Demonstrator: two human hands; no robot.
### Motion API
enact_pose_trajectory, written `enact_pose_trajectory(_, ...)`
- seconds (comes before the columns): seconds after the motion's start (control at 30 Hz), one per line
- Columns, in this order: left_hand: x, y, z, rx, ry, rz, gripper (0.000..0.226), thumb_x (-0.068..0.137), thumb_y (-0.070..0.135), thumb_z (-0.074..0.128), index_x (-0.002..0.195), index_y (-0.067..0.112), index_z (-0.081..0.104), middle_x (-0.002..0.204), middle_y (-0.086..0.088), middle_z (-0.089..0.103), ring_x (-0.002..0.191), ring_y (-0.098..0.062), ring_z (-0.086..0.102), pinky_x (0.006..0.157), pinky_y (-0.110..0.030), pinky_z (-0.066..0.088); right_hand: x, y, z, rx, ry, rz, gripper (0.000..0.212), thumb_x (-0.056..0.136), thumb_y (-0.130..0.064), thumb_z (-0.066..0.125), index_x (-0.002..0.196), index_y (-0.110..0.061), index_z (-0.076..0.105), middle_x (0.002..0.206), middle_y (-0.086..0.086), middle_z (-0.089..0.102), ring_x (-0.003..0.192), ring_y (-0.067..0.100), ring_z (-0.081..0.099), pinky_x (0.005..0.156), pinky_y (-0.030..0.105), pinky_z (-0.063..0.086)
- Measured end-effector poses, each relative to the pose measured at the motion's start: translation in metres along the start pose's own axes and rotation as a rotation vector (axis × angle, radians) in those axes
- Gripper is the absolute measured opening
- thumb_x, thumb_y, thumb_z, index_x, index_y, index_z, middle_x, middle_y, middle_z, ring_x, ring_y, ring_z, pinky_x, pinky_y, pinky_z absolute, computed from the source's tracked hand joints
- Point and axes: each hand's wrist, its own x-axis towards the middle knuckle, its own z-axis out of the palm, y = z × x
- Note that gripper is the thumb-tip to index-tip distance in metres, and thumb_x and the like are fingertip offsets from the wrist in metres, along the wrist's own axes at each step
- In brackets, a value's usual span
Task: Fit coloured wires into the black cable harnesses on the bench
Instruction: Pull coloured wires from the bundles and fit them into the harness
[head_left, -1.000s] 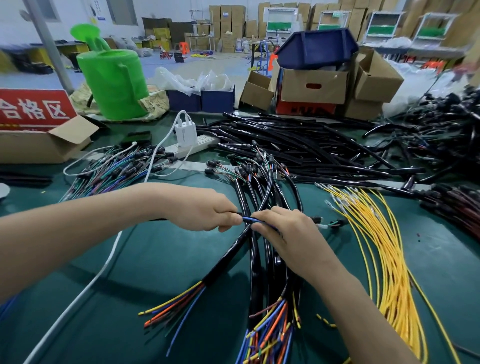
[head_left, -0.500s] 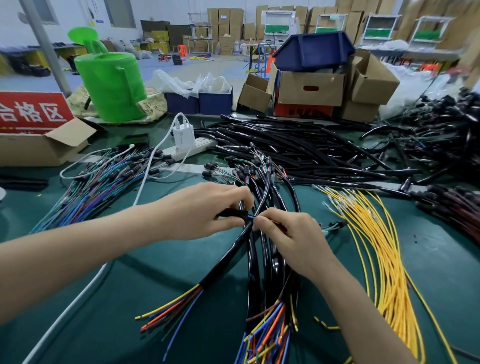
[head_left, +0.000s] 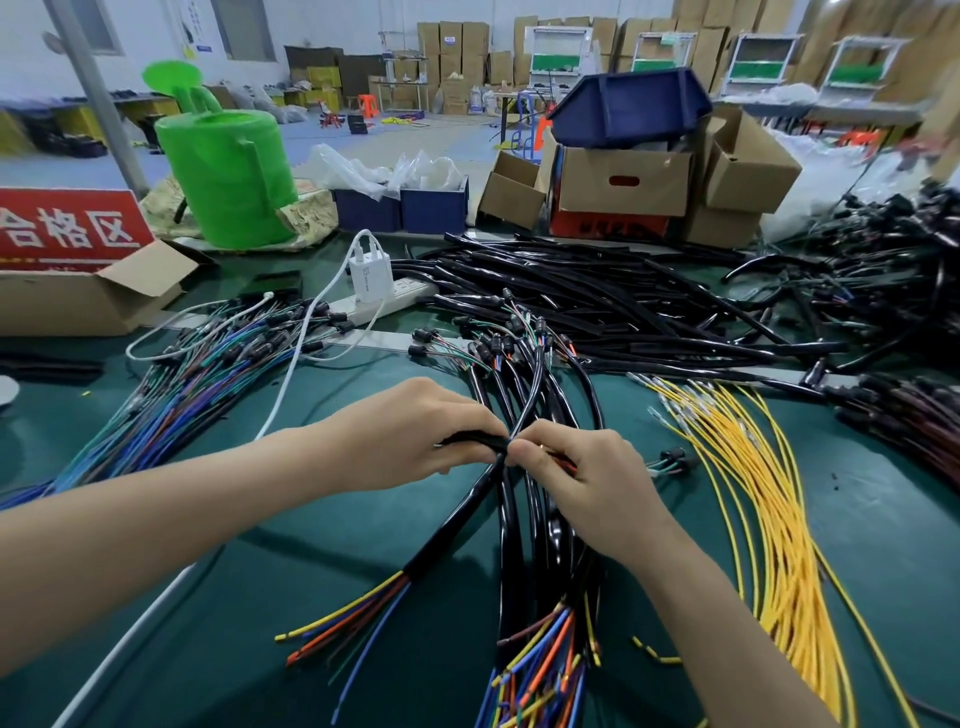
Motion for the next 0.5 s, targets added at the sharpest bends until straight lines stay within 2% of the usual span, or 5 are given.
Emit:
enact_pose_trajectory(0.1,0.003,0.006,-0.002,0.007,0.017,0.005,0.019,0.087,0.017,0.063,0.098,0.003,0.070,0.075,-0.005,0.069,0.065,-0.010,0.054,0.060,-0.007,0.034,-0.001,-0.004,0.001,0.020,0.039,-0.028,0.027,0.096,-0.047,0.041,0.089,-0.027,0.057,0.047,-0.008,0.044,0.049,0.010,0.040,0.057,0.032,0.035)
enact_pose_trajectory(0.17,0.004,0.010,-0.002,0.052,0.014,0.028,0.019,0.085,0.016,0.063,0.095,0.001,0.070,0.074,-0.006,0.070,0.062,-0.012,0.055,0.059,-0.012,0.034,-0.003,-0.009,0.001,-0.020,0.047,-0.039,0.041,0.085,-0.064,0.027,0.097,-0.028,0.042,0.049,-0.007,0.044,0.049,0.011,0.041,0.057,0.033,0.033)
enact_pose_trajectory(0.23,0.006,0.014,0.000,0.110,-0.001,0.047,0.020,0.086,0.017,0.061,0.095,0.002,0.070,0.076,-0.008,0.070,0.063,-0.023,0.062,0.060,-0.020,0.037,-0.004,-0.014,0.001,-0.115,0.023,-0.058,0.061,0.069,-0.081,0.020,0.103,-0.031,0.027,0.054,-0.005,0.047,0.055,0.019,0.046,0.059,0.034,0.035)
enact_pose_trajectory(0.4,0.012,0.023,0.009,0.187,-0.028,0.073,0.027,0.091,0.024,0.051,0.102,0.004,0.066,0.086,-0.008,0.068,0.070,-0.030,0.063,0.061,-0.037,0.048,-0.006,-0.019,0.005,-0.149,0.011,-0.068,0.095,0.043,-0.094,0.040,0.113,-0.035,0.018,0.076,-0.007,0.069,0.070,0.025,0.061,0.064,0.034,0.044)
enact_pose_trajectory(0.5,0.011,0.021,0.007,0.191,-0.033,0.034,0.030,0.094,0.031,0.047,0.108,0.010,0.062,0.093,-0.005,0.066,0.079,-0.031,0.062,0.063,-0.043,0.049,-0.005,-0.013,0.007,-0.224,0.089,-0.118,0.081,0.055,-0.085,0.050,0.113,-0.034,0.026,0.075,-0.011,0.064,0.071,0.020,0.061,0.058,0.031,0.039)
